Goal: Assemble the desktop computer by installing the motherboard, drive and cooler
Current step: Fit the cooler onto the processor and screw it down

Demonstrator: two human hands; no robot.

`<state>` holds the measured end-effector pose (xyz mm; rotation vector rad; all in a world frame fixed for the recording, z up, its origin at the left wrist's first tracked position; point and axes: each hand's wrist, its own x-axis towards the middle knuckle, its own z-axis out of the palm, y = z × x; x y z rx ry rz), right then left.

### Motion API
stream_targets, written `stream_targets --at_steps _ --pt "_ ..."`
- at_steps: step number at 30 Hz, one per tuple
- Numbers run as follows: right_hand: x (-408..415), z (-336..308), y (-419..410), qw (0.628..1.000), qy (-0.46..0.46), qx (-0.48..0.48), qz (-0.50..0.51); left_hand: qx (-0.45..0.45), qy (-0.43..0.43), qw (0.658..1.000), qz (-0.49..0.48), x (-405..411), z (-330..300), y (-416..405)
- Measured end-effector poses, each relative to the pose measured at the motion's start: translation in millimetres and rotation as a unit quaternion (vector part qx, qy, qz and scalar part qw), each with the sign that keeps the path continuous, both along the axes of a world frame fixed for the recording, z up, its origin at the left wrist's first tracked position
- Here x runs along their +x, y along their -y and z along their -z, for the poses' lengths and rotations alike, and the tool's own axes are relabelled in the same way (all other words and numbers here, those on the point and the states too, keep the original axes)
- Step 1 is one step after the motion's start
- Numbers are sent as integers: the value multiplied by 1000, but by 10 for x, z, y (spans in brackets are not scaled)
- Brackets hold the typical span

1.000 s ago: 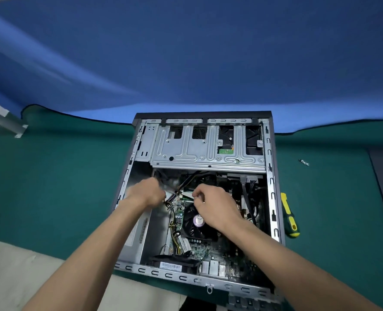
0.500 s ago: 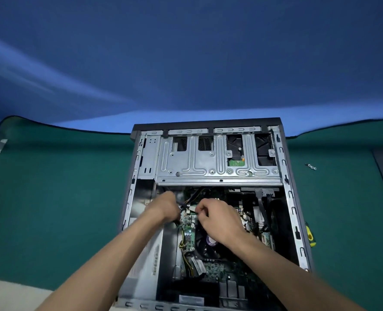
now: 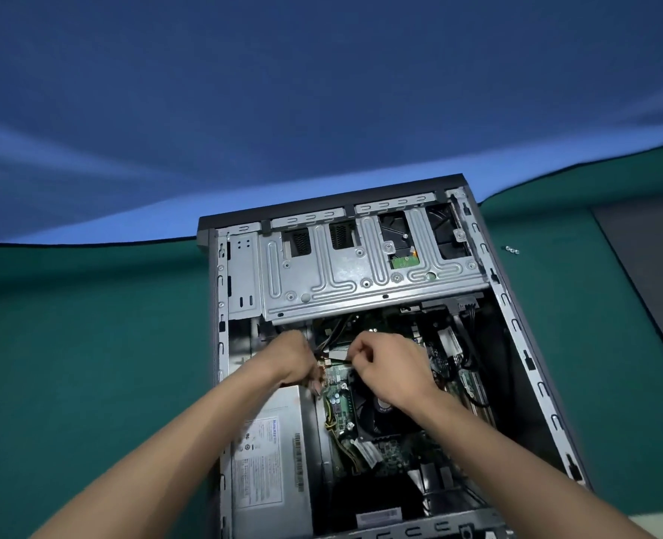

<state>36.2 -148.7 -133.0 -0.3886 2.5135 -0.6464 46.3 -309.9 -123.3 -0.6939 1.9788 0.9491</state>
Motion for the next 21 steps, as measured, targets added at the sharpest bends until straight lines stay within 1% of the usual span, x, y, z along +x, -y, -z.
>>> stream_targets --at_steps 2,4,6,8,11,13,15,21 --pt "7 22 -11 1000 -12 -6 3 -13 5 999 43 -3 72 41" --pt "18 48 -19 1000 -27 -9 5 -5 19 998 56 -16 117 55" --pt "75 86 -27 998 -61 -15 13 -19 22 997 70 -30 156 55" --pt "166 144 -38 993 -104 -39 42 -31 22 995 87 -45 199 38" --pt "237 209 -22 981 -144 -82 102 -52 31 993 105 -57 219 20" --pt "215 227 -1 976 -165 -90 107 -68 34 990 116 -61 242 22" --pt "194 232 7 977 -172 -85 97 -70 39 989 121 -70 255 17" --pt "157 276 -43 985 -142 -54 86 -93 49 983 151 -93 297 -19"
